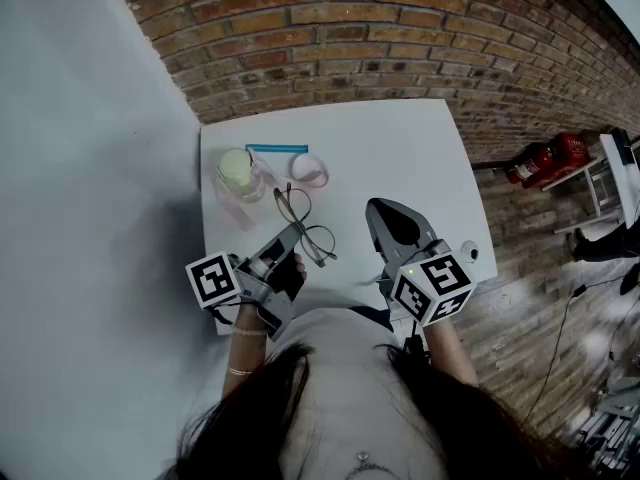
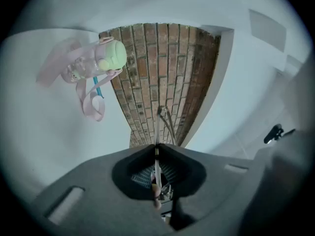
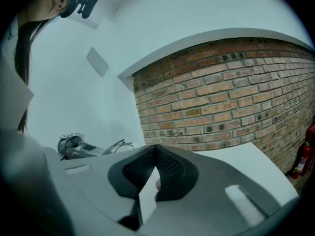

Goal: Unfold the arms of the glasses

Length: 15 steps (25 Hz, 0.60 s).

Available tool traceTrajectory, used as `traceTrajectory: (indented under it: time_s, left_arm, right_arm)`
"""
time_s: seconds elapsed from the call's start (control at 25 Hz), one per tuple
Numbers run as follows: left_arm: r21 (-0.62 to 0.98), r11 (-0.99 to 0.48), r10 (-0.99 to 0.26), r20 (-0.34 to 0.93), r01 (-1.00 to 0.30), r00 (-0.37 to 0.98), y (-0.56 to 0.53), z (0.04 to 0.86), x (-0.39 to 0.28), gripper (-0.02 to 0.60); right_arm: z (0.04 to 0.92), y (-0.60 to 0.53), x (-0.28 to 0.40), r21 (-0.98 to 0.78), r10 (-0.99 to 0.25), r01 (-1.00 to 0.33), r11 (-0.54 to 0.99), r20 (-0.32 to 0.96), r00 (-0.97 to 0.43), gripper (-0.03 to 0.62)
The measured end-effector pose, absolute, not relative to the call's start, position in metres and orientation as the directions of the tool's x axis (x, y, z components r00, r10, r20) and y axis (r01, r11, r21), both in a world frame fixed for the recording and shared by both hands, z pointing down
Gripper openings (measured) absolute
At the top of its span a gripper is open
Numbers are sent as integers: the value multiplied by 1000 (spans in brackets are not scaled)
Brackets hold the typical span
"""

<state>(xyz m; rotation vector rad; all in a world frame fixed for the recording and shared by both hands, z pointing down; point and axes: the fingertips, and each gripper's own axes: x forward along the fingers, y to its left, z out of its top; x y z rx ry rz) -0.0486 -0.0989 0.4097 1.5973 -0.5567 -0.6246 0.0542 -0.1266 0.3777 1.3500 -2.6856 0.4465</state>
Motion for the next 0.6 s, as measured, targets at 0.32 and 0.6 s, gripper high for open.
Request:
traceTrajectory:
  time_s: [0.32,0.6]
  left_arm:
    - [994,-113,-675,-81,6,733,-100,411,-49,21]
    - [995,-101,-682,-80,15,727,-102,414,-52,21]
  right_arm:
    - [370,-127,56,-253,-771,-782,569,165,-615,5]
    - [364,-125,50,-250,-752,-758,602,143,-644,5]
